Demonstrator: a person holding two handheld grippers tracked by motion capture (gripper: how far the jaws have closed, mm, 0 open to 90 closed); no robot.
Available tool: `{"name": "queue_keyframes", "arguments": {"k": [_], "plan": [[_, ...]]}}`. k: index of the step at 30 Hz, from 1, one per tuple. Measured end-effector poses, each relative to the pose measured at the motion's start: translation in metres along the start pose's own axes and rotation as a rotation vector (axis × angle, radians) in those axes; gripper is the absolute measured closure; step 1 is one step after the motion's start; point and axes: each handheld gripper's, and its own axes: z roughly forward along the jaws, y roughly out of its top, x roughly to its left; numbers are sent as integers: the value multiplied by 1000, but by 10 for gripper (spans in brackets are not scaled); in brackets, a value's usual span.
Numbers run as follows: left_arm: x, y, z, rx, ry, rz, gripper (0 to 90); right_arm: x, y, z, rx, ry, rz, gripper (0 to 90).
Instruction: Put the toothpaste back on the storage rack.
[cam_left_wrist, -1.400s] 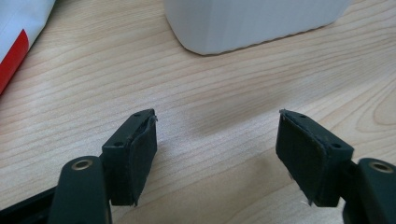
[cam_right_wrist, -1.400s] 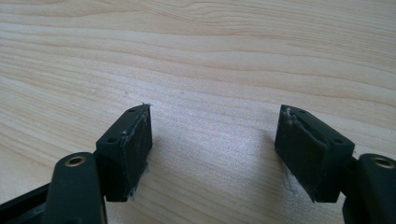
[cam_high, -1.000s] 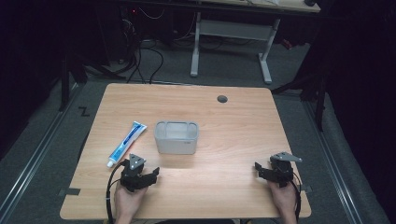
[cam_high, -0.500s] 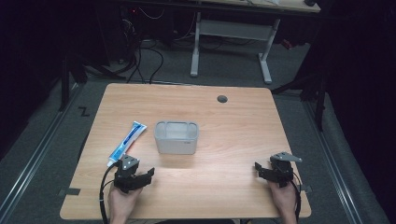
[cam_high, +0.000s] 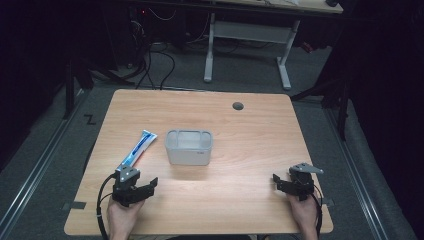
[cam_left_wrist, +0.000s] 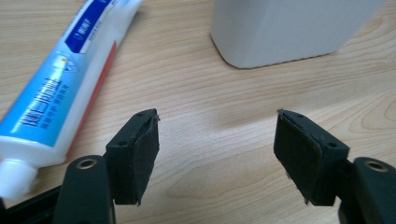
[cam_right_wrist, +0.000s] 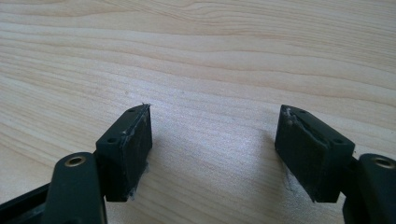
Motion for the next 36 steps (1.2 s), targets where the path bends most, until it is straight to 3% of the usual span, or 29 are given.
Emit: {"name": "queue_keyframes", "arguments": {"k": [3,5,12,17,36], "plan": [[3,1,-2,4,6,-3,310,0,0,0,0,0,0,274],[8,3,-3,33,0,-11,323,0,0,0,0,0,0,274],[19,8,-7,41,25,-12,313,0,0,0,1,0,-1,273],[25,11,-9,36,7,-29,277,0,0,0,0,1,-1,273],[43,38,-1,92,31,-5,251,0,0,0,0,1,0,273]]}}
